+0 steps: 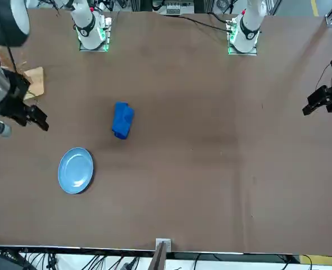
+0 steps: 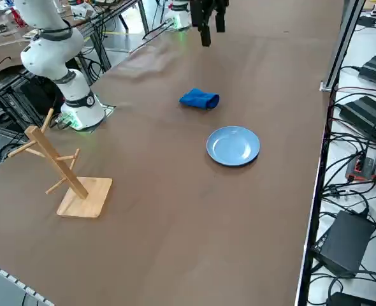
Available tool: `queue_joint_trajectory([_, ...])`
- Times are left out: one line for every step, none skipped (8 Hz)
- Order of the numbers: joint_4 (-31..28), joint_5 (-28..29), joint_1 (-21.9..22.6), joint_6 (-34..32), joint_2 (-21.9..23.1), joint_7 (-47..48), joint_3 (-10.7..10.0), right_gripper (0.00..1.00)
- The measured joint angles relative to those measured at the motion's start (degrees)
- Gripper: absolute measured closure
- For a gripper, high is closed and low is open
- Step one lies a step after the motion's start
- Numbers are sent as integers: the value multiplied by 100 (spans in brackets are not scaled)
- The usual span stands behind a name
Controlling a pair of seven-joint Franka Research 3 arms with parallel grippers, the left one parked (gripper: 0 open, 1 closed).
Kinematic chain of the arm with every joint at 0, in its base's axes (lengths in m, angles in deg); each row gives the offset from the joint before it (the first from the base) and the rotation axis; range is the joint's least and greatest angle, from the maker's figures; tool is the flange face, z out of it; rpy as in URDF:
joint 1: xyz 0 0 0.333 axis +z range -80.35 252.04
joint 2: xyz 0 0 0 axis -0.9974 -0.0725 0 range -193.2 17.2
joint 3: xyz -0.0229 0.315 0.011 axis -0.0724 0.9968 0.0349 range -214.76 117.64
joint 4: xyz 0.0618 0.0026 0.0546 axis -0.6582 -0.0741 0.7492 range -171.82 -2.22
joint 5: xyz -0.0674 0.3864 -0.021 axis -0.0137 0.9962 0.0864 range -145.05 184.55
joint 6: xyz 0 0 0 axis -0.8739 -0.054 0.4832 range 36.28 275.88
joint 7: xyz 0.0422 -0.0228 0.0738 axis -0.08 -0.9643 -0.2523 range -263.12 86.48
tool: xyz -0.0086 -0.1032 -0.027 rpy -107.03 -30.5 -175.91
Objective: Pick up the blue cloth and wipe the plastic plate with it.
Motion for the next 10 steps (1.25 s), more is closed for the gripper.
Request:
queue_joint_trajectory([109, 82, -6, -100, 64, 0, 1, 0])
queue_joint_trajectory([164, 110, -5, -177, 103, 4, 13, 0])
queue_joint_trajectory([181, 116, -1, -240, 107, 25, 30, 0])
queue_joint_trajectory([180, 116, 11, -267, 99, 81, 54, 0])
queue_joint_trajectory([178, 119, 24, -281, 89, 145, 74, 0])
queue_joint_trajectory([176, 120, 39, -283, 83, 174, 90, 0])
queue_joint_trajectory([176, 116, 53, -289, 83, 178, 95, 0])
queue_joint_trajectory([173, 40, 58, -308, 85, 154, 96, 0])
queue_joint_trajectory([163, -112, 60, -328, 85, 51, 96, 0])
queue_joint_trajectory([158, -221, 59, -344, 85, -50, 96, 0])
